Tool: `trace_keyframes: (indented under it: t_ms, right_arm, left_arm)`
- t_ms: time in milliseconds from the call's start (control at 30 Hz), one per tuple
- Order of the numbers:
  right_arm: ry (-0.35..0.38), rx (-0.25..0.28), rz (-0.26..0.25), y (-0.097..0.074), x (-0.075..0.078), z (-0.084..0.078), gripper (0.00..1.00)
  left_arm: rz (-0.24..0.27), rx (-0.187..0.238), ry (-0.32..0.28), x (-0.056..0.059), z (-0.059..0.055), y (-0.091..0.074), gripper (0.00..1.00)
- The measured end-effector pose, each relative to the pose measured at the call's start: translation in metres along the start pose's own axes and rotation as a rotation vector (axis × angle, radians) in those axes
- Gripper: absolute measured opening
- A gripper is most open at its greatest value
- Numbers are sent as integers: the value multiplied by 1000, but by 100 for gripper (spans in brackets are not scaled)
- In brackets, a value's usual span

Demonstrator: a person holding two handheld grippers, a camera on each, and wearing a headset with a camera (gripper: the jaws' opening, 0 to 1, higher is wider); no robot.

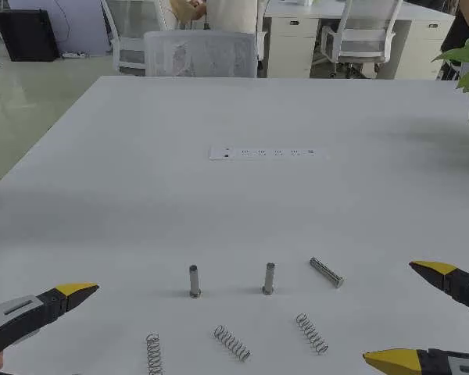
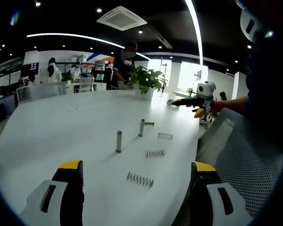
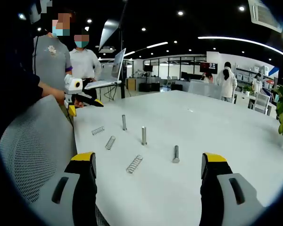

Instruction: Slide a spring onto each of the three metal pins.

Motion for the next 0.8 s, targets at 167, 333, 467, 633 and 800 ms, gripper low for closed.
trace_keyframes:
  t_ms: [167,333,467,633,800]
  right_arm:
    - [-3,-2,-1,0,0,-1,91]
    - [-2,-3,-1,1,0,-1,91]
    - [-2,-4,-1,1,-1,-1,91]
    - [-1,-3,-1,2,1,-2,90]
    - [1,-6,-3,1,1,-3,90]
  left_arm:
    - [0,1,0,0,0,0,91]
    - [1,-1,3,0,-1,0,91]
    - [1,1,2,0,0,1,91]
    - [2,4,-1,-1,0,1,91]
    - [2,4,0,-1,-1,2,91]
Point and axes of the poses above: the centre of the closed fingertips' face, and the gripper's own axes: y roughly forward along the fingers, x roughly to its right, z roughly out of its top, the point moved 1 cm from there along -y, roughly backward along the fingers, and after that the axes turned 4 degrees about -z, right-handed, at the moved point
